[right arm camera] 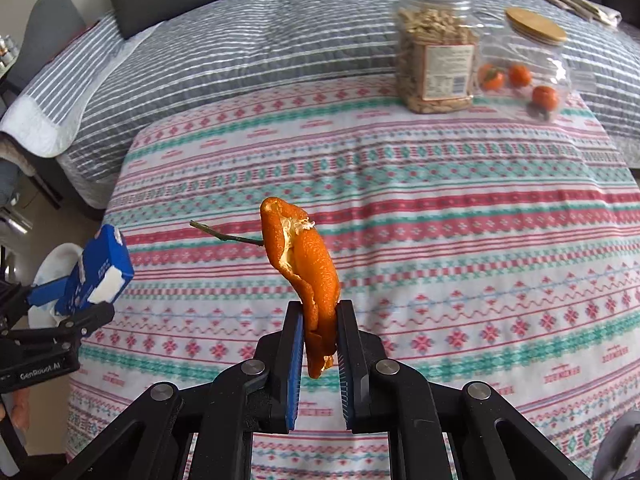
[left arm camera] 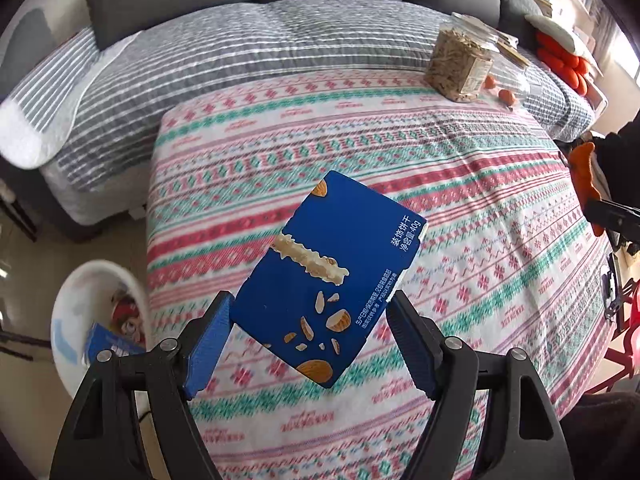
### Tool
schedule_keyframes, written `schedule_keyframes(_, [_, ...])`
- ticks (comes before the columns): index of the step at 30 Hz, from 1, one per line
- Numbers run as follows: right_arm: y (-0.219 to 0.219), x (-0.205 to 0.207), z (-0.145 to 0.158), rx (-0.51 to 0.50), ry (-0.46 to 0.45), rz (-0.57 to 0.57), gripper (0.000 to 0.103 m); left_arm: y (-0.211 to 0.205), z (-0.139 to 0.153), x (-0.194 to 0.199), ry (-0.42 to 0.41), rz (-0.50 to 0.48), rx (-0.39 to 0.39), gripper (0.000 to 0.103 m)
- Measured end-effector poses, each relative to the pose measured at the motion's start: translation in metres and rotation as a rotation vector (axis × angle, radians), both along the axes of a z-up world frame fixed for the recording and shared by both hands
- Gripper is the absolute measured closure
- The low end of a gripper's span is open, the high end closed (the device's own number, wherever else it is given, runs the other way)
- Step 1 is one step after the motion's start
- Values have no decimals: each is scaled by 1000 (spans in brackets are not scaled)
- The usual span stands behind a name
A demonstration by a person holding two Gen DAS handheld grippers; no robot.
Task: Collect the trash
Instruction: 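Drop the blue box into the wastebasket with the left tool while the right tool carries the orange peel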
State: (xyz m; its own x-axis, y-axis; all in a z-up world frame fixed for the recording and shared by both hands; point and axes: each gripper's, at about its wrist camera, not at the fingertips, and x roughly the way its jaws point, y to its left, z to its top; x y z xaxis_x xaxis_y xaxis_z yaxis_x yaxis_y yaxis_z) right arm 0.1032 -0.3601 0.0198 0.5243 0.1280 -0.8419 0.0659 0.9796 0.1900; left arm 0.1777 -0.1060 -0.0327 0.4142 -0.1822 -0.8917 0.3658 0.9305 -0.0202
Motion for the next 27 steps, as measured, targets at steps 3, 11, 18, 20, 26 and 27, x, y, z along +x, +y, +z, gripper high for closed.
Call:
schedule_keyframes(3, [14,2,-1,-7,-2,21,90,19,0,-10,-7,29,-16,23])
schedule_keyframes(11, [53,12,-7,-9,8,79,90,81,4,-27,-11,150,-63,23])
schedule_keyframes(18, [88,27,-9,-9,7,123,90,136,7,-34,-4,262,-96,23])
schedule_keyframes(20, [99,32,-12,7,13,134,90,154,6,-37,-4,296,-99,23])
schedule_keyframes(26, [137,42,-15,16,6,185,90,197,0,-36,-3,397,-76,23])
schedule_keyframes(27, [142,43,-16,16,7,192,90,202,-2,-35,-3,408,-71,23])
